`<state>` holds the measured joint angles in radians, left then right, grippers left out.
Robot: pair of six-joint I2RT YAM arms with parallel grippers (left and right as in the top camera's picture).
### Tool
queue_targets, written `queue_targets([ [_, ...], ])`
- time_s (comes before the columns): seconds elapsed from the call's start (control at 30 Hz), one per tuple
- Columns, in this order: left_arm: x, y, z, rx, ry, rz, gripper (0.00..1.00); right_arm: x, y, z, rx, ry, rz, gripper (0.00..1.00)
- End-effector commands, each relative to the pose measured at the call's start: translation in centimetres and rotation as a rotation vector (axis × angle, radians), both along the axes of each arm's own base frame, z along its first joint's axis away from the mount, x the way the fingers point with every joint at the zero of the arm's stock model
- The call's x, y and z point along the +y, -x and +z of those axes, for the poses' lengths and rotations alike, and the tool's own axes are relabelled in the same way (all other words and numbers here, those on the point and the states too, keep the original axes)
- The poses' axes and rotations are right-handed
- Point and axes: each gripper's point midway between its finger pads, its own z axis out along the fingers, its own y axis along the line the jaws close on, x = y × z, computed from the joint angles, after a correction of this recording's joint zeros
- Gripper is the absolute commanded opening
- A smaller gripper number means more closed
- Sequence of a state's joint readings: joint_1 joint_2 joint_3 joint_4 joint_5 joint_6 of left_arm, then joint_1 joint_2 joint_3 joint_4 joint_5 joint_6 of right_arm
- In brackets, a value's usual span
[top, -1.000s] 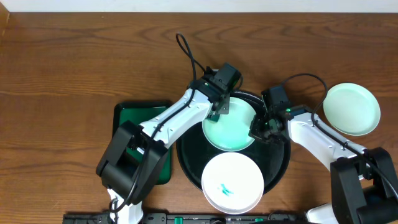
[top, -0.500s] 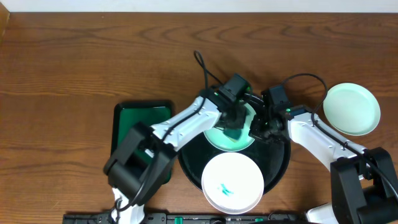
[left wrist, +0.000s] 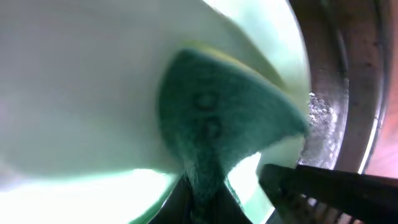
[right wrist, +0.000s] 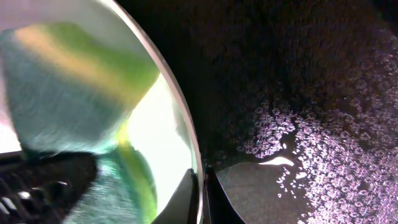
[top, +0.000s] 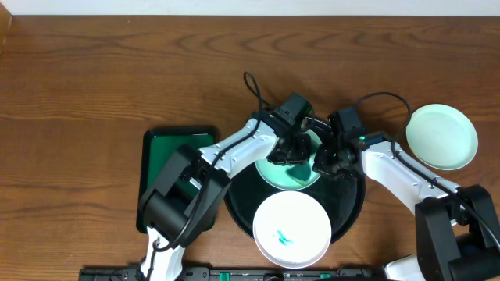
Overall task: Clean dirty plates on tray and stack at the side
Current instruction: 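Scrub the light green plate with the sponge while the right gripper holds it, then lift the sponge back over the green tray with the left gripper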
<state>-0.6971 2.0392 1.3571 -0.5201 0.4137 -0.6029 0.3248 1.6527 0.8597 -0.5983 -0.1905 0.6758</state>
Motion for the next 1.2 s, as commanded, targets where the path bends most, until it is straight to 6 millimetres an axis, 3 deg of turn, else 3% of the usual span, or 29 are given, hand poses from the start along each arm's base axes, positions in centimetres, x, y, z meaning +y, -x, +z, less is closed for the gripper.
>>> queue_targets([
  [0.0, 9.3, -2.3, -3.9, 0.012, -0.326, 0.197, 0.07, -1.4, 0.4, -0.6, 0.011, 0.066, 0.008, 0.01],
  [0.17, 14.4, -2.7, -3.9, 0.093, -0.393, 0.258, 0.07, -1.4, 0.3, -0.6, 0.008, 0.065, 0.008, 0.01],
  [0.37, 16.6, -3.7, -2.9, 0.052, -0.410, 0.212, 0.07, -1.4, 0.3, -0.6, 0.008, 0.065, 0.007, 0.01],
  [0.57, 15.2, -4.8, 0.4, -0.048, -0.363, 0.171, 0.07, -1.3, 0.2, -0.6, 0.004, 0.064, 0.008, 0.01],
  [0.73, 13.0, -5.5, 6.2, -0.196, -0.282, 0.147, 0.07, -1.3, 0.0, -0.5, -0.003, 0.061, 0.008, 0.01],
  [0.83, 13.0, -4.9, 9.6, -0.270, -0.267, 0.152, 0.07, -1.2, -0.1, -0.5, -0.009, 0.061, 0.020, 0.01],
  [0.9, 14.6, -4.3, 11.3, -0.298, -0.320, 0.196, 0.07, -1.2, -0.1, -0.5, -0.013, 0.063, 0.038, 0.01],
  [1.0, 18.7, -2.5, 12.7, -0.284, -0.468, 0.302, 0.07, -1.1, -0.4, -0.4, -0.035, 0.063, 0.073, 0.02],
  [1.17, 23.8, 1.8, 12.1, -0.097, -0.636, 0.358, 0.07, -0.6, -2.1, 0.6, -0.101, 0.055, 0.126, 0.01],
])
